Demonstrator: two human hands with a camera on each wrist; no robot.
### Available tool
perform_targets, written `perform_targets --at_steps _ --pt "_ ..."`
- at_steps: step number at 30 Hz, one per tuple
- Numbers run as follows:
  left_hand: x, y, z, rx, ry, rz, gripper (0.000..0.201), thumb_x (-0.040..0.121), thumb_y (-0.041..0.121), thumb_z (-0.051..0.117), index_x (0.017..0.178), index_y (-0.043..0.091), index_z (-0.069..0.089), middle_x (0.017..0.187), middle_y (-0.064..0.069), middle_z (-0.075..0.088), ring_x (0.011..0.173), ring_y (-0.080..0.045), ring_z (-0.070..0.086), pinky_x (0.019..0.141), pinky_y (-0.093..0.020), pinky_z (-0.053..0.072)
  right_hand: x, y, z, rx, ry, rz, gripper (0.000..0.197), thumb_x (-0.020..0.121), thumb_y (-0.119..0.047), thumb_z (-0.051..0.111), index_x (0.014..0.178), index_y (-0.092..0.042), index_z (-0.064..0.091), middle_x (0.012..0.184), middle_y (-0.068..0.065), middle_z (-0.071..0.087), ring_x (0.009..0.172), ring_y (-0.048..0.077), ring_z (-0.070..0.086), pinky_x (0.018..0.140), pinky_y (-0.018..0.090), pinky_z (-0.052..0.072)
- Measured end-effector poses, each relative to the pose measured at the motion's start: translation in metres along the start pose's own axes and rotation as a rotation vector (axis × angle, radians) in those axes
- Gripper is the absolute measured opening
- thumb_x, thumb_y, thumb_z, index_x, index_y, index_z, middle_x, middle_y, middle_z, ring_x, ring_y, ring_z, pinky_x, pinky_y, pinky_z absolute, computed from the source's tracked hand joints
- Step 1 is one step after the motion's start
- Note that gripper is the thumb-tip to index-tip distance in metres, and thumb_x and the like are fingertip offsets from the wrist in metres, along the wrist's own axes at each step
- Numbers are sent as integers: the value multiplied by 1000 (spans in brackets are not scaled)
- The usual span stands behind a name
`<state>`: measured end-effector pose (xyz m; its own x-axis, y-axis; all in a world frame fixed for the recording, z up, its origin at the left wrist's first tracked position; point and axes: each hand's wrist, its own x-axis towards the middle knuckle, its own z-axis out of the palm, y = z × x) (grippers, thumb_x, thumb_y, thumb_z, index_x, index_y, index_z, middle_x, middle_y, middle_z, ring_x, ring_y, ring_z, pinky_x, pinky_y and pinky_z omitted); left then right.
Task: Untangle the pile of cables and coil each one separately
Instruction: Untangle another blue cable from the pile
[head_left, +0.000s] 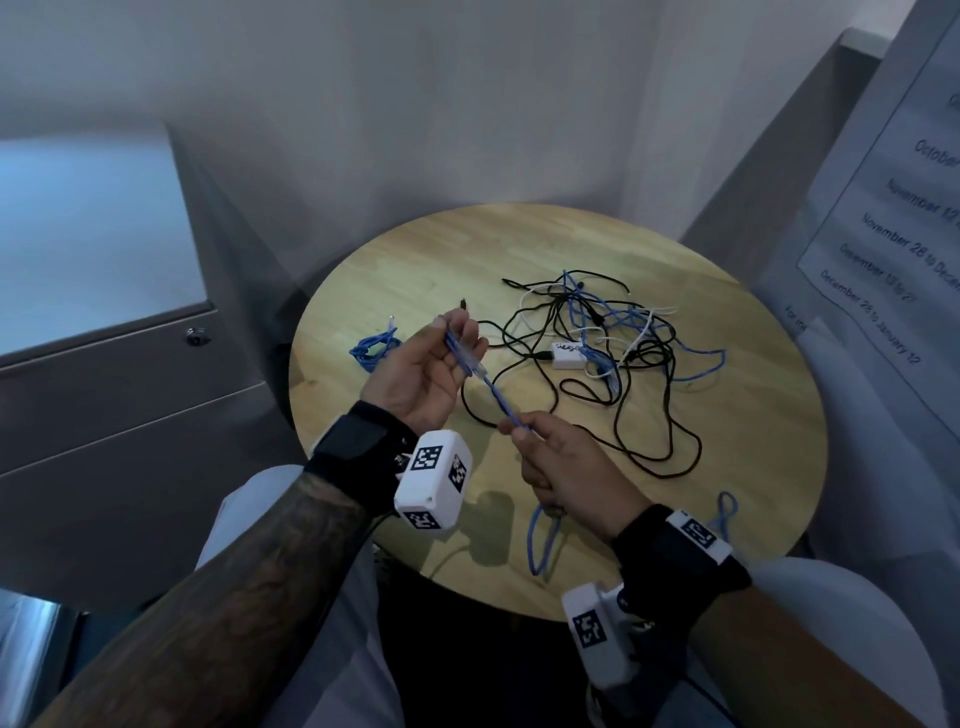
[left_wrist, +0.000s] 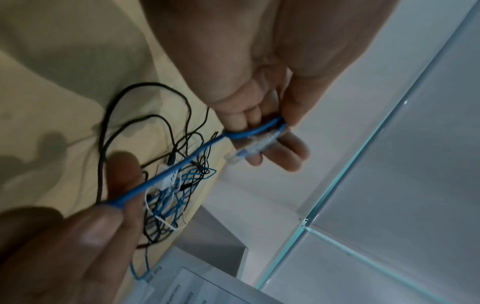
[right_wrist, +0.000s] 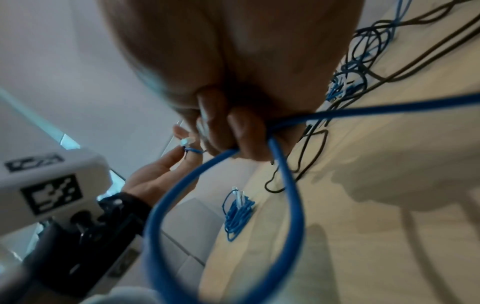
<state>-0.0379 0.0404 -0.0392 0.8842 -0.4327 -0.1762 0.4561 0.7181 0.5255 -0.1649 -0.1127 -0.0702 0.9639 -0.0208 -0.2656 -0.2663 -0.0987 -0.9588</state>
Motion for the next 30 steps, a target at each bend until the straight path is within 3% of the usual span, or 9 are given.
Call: perform_targets --at_steps 2,6,12,16,21,24,26,28,30 --pt "2 -2 -2 26 25 41 27 104 13 36 99 -1 59 77 -7 72 74 -13 71 82 -30 59 3 5 0 -52 76 19 17 106 -30 45 117 -23 55 55 -7 37 51 14 28 51 31 23" --pt "5 1 -6 56 71 97 27 104 12 37 99 0 60 80 -7 74 77 -13 72 80 -28 59 4 3 -12 -259 165 28 20 103 -37 46 90 -22 52 58 -12 47 51 10 35 54 29 31" --pt "8 4 -13 101 165 152 27 104 10 37 118 -5 54 98 -12 69 82 -17 73 78 -29 57 -4 -1 -13 -331 129 43 35 102 -29 47 72 -17 60 63 -4 48 58 13 40 62 31 35" --pt "1 -10 -8 665 111 326 20 101 3 45 100 -2 64 89 -11 74 86 -25 73 84 -33 58 -15 -13 -14 -258 -19 72 40 105 -29 47 71 -13 60 56 -6 47 49 7 39 52 19 36" --pt "-12 -36 -8 1492 -209 384 18 99 13 52 101 11 70 90 5 73 80 7 64 75 -7 45 -27 -30 -30 -102 -94 1 42 106 -27 47 69 -10 56 59 3 50 48 7 40 46 15 33" --pt "-17 -40 -2 1578 -369 299 18 100 12 51 95 9 68 88 0 72 76 10 62 70 -5 42 -25 -30 -40 9 -26 -52 42 105 -26 46 67 -13 55 64 7 54 52 11 45 46 21 33" --pt "-22 -44 1 1594 -460 128 26 103 19 44 89 9 63 77 -1 68 64 1 57 66 -16 41 -20 -29 -47 104 60 -7 41 104 -32 48 66 -17 55 60 7 51 50 16 42 45 24 28" --pt "-26 -49 1 1492 -466 -76 41 105 32 38 86 5 62 65 -2 60 58 -12 53 63 -24 41 -15 -27 -52 141 106 42 41 103 -35 50 67 -18 55 55 5 46 47 18 37 45 23 26" --pt "-28 -49 1 1350 -426 -199 45 104 35 40 75 7 58 52 5 47 48 -13 44 58 -26 43 -10 -27 -55 146 119 70 42 103 -37 51 66 -16 57 52 3 38 46 18 33 46 24 25"
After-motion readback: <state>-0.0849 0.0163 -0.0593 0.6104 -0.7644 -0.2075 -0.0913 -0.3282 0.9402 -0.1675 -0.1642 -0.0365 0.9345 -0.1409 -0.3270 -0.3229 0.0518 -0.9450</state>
